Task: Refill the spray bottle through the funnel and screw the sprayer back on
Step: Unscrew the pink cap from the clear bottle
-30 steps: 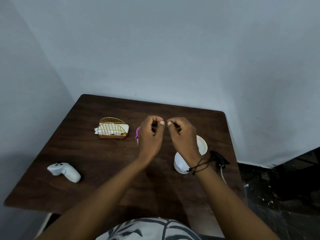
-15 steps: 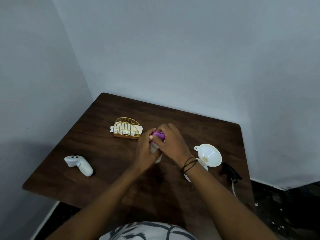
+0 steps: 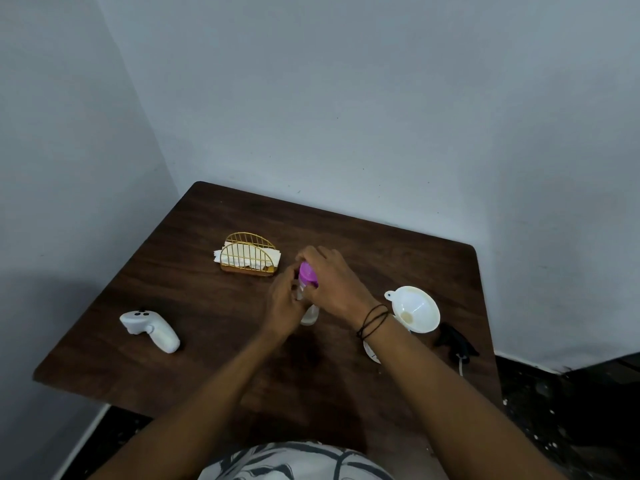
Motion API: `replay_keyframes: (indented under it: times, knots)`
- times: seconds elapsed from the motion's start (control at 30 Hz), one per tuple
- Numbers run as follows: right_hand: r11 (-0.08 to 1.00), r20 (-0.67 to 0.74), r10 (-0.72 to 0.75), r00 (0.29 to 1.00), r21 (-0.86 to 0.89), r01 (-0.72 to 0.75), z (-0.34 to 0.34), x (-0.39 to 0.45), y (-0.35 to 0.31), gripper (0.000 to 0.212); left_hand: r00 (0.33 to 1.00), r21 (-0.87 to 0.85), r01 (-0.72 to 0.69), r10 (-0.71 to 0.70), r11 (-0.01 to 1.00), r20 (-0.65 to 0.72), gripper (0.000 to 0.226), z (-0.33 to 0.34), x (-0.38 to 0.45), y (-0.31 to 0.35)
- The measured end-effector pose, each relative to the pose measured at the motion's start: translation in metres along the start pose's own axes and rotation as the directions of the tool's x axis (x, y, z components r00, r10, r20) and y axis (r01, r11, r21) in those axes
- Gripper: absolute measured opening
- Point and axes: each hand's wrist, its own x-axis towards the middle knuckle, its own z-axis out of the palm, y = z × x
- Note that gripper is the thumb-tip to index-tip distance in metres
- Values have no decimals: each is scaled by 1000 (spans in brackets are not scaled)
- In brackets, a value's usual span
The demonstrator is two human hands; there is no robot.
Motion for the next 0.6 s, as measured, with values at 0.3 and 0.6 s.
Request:
replay_keyframes:
  times: [0.3,0.6]
  knots:
    - [986,-208,-21,978,-165,-13,-1,-1,6,50,999,25,30,-29,999,-18,51,2,2,0]
    - [983,-286,39,958,-162,-89,10,-3,6,61,996,40,84,-84,996,-15,55,5,2,-3]
